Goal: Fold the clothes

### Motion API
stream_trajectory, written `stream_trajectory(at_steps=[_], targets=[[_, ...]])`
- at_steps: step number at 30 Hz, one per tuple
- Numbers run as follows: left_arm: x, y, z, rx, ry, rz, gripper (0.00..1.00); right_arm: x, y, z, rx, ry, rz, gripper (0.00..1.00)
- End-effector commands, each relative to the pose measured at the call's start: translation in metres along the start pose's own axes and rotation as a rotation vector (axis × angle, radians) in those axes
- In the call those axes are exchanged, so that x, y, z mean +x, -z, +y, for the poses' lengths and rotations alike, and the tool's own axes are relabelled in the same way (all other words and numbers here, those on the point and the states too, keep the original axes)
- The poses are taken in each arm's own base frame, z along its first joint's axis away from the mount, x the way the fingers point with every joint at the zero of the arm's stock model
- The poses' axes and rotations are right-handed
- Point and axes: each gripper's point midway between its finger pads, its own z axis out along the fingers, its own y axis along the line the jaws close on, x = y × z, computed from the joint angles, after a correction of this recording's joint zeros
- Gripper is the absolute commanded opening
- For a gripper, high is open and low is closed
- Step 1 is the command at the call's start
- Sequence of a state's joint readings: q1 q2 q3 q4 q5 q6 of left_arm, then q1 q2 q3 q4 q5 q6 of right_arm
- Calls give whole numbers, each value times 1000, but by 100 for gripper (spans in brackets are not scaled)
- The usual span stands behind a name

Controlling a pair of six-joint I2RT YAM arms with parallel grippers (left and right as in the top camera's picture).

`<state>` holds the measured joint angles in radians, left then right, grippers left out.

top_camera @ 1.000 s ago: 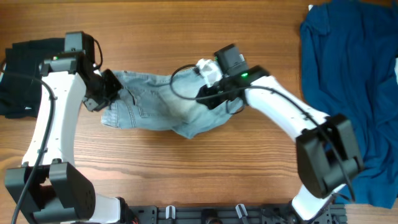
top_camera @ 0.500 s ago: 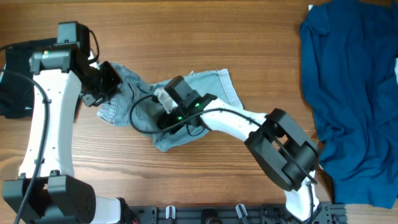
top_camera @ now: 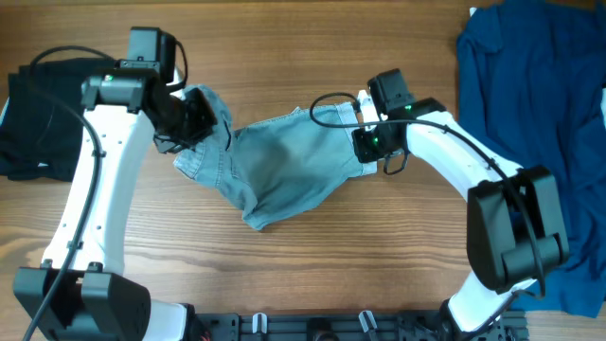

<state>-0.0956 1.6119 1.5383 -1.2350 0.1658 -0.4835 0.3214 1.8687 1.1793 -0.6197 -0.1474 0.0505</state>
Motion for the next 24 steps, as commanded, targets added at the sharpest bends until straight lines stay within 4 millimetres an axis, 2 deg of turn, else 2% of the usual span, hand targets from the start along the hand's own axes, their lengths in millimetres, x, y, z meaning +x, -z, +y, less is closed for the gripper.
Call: stream_trajectory(at_steps=[1, 5, 11, 15, 18, 20, 22, 24], targets=[[7, 8, -34, 72, -52, -21, 9, 21, -28, -7, 22, 20, 47, 28], [23, -5, -69, 106, -70, -9, 9, 29, -37, -8, 20, -9, 71, 27], [42, -48, -135, 177, -161, -2, 10, 29, -37, -8, 21, -34, 70, 27], [51, -65, -174, 248, -192, -25, 11, 29, -37, -8, 21, -34, 72, 27], [55, -78, -175, 232, -199, -5, 12, 29, -37, -8, 20, -34, 72, 27], [55, -83, -174, 224, -198, 1, 17, 29, -37, -8, 20, -34, 72, 27], [55, -83, -175, 226, -198, -1, 18, 29, -37, -8, 20, -34, 72, 26], [54, -83, -176, 231, -199, -5, 18, 29, -37, -6, 10, -50, 71, 20]])
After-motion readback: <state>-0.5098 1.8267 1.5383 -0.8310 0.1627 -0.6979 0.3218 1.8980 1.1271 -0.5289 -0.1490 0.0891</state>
